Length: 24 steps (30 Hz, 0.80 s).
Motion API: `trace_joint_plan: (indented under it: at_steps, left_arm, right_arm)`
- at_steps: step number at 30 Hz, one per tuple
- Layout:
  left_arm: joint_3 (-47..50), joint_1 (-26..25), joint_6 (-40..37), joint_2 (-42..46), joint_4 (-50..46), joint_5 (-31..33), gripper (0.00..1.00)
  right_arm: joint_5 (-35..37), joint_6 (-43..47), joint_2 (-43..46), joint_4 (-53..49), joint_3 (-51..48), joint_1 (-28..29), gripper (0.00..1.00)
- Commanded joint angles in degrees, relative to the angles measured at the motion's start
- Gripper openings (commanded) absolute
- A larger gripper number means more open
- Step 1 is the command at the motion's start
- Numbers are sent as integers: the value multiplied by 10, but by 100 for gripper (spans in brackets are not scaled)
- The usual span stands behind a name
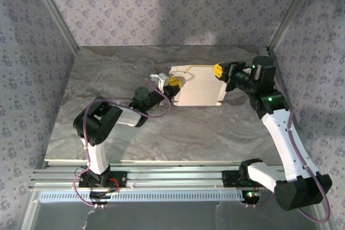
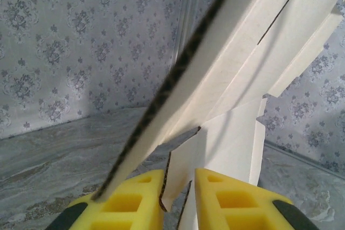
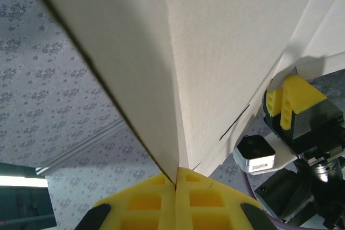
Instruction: Fold the paper box
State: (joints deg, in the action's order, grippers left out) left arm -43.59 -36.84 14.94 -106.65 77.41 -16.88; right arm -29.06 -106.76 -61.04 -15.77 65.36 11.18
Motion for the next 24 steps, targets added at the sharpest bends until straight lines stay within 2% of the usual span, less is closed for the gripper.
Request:
trace_joint_plan:
  at_steps: [1,8,10,15,19,24]
  left_arm:
    - [-5,-8,10,15,31,26,19]
    - [-8,-24,11,42,-54,57,5]
    - [-6,-32,11,57,-101,98,0]
    - [-11,-45,31,84,-210,216,0]
    - [-6,-62,31,86,-226,286,0]
    - [-20,-105,-27,72,-239,385,0]
  right_arm:
    - [13,-6,7,18,-7,4,0]
    - [21,0,-2,31,-21,9,0]
    - [24,9,-6,31,-23,10,0]
    - [30,14,-21,45,-34,25,0]
    - [39,16,-33,53,-39,39,0]
    - [52,18,-43,60,-45,51,0]
